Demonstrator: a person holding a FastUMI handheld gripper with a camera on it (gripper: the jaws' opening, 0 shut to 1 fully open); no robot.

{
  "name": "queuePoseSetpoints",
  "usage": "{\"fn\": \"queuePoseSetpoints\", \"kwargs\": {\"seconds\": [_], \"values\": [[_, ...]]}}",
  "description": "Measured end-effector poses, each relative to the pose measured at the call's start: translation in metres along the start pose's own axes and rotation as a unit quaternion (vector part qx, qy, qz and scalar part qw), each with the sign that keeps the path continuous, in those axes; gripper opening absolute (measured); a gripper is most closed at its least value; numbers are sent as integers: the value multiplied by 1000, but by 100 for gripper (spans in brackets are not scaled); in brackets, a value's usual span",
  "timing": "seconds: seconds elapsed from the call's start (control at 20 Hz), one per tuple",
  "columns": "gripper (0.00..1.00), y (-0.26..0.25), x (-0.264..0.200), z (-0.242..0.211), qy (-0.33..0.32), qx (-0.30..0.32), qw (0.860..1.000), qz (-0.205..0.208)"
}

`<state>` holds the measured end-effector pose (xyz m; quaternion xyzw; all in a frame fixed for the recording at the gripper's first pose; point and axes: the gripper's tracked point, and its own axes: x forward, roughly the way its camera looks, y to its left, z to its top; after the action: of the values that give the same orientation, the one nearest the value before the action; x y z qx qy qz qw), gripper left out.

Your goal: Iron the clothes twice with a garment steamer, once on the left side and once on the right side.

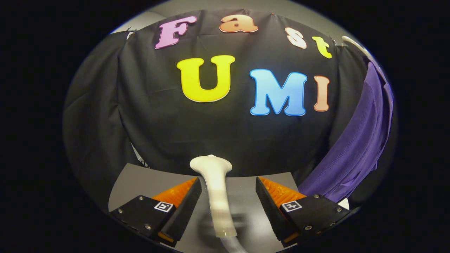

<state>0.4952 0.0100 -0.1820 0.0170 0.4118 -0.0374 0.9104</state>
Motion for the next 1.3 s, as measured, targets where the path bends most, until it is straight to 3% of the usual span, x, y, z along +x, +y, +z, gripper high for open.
{"fn": "queuePoseSetpoints", "kwargs": {"seconds": [0.5, 0.8, 0.85, 1.05, 1.3], "values": [[91, 13, 46, -29, 86, 45, 995, 39], [72, 24, 51, -48, 115, 44, 991, 56], [65, 25, 52, -52, 120, 42, 990, 55], [55, 21, 53, -60, 130, 55, 989, 47], [38, 4, 29, -42, 78, 73, 994, 28]]}}
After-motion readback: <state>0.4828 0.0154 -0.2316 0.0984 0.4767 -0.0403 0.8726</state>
